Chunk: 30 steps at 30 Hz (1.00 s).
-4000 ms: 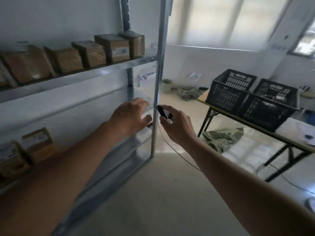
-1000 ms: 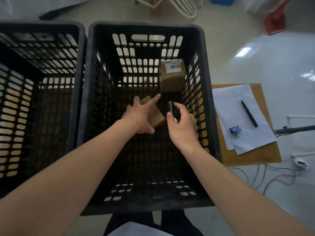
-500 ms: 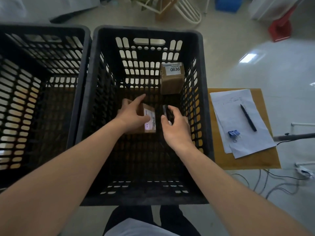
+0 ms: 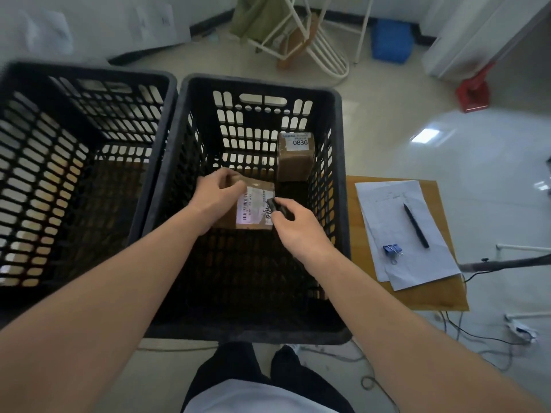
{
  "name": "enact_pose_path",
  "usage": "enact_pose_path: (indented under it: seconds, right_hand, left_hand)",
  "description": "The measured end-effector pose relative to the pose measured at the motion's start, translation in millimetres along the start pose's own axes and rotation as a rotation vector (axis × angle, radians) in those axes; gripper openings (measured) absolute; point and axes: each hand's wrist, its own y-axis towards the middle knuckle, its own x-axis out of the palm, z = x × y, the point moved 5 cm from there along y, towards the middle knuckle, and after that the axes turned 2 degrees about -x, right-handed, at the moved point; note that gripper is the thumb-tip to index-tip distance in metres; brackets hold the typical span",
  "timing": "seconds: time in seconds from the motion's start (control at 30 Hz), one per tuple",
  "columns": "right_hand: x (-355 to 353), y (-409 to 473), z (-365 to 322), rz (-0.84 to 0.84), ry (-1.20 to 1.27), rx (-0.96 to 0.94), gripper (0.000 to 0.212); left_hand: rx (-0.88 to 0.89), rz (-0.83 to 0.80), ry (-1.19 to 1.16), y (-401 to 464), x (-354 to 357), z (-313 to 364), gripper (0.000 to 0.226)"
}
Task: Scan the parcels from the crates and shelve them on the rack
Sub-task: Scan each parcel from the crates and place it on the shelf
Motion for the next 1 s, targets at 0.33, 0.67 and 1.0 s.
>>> enact_pose_path:
  seconds: [0.33,0.67,1.0]
  right_hand:
    - [-11,-33,-35,-0.119,-0.232,-0.199,0.049]
    - [-33,-66,-87,-0.161,-0.368,-0.346,0.05]
    - [-49,-83,-117,-0.156,-0.378,-0.325,0.043]
  left_hand:
    - [0.168,0.072,-0.027,-28,-31,32,0.04]
    - [0.341,0.12,-0.054,-46,-62,68,0.057]
    - [0.504,0.12,-0.138,-49,-100,116,0.058]
